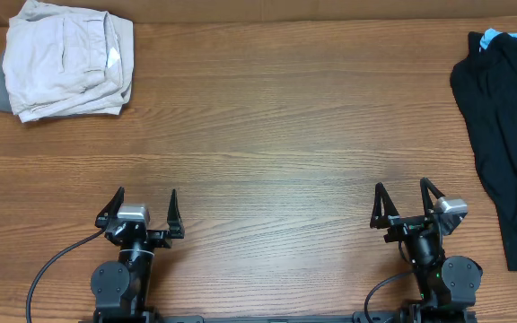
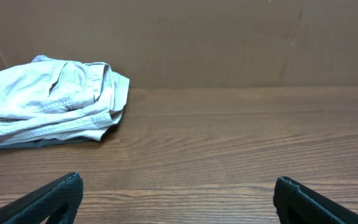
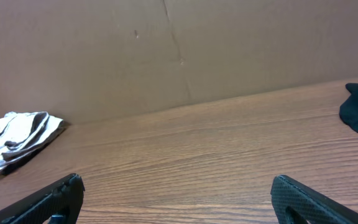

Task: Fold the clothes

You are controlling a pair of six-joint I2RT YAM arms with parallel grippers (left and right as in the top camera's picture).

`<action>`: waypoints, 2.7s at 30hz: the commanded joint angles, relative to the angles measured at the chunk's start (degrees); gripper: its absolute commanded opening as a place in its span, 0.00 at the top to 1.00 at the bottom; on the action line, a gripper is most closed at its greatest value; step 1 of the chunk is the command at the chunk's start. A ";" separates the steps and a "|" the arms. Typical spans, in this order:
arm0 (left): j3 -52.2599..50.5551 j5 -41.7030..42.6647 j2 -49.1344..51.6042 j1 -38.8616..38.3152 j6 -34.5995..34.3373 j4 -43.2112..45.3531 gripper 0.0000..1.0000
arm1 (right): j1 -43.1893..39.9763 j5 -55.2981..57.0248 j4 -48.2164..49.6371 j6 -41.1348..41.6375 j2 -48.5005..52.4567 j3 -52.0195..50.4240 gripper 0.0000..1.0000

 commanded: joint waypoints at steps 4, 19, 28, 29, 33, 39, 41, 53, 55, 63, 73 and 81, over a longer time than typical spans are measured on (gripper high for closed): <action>-0.20 -0.57 -0.59 0.35 -0.35 -0.15 0.00 | -0.26 -0.04 0.35 0.15 -0.68 -0.61 0.00; -0.20 -0.57 -0.59 0.35 -0.35 -0.15 0.00 | -0.15 -32.35 3.19 24.57 -0.68 -0.61 0.00; -0.20 -0.57 -0.59 0.35 -0.35 -0.15 0.00 | -0.15 -32.33 6.14 48.83 -0.68 -0.61 0.00; -0.20 -0.59 -0.59 0.35 -0.35 -0.15 0.00 | -0.15 -32.37 7.50 48.85 -0.68 -0.61 0.00; -0.20 -0.59 -0.59 0.35 -0.35 -0.15 0.00 | -0.15 -32.39 15.34 48.04 -0.68 -0.59 0.00; -0.20 -0.59 -0.59 0.35 -0.35 -0.15 0.00 | -0.15 -29.16 22.29 41.44 -0.55 1.49 0.00; -0.20 -0.59 -0.59 0.35 -0.35 -0.15 0.00 | -0.15 -26.40 20.61 38.93 0.02 3.08 0.00; -0.20 -0.59 -0.59 0.35 -0.35 -0.15 0.00 | -0.15 -4.46 9.51 8.79 28.79 29.70 0.00; -0.20 -0.59 -0.59 0.35 -0.35 -0.15 0.00 | -0.15 -0.24 6.34 4.96 34.88 34.86 0.00; -0.20 -0.57 -0.59 0.35 -0.35 -0.15 0.00 | -3.78 14.29 -14.91 -6.82 68.72 64.61 0.00; -0.20 -0.59 -0.59 0.35 -0.35 -0.15 0.00 | -9.42 15.23 -29.33 -8.96 90.97 86.55 0.00; -0.20 -0.59 -0.59 0.35 -0.35 -0.15 0.00 | -13.20 19.10 -32.28 -13.99 108.13 94.05 0.00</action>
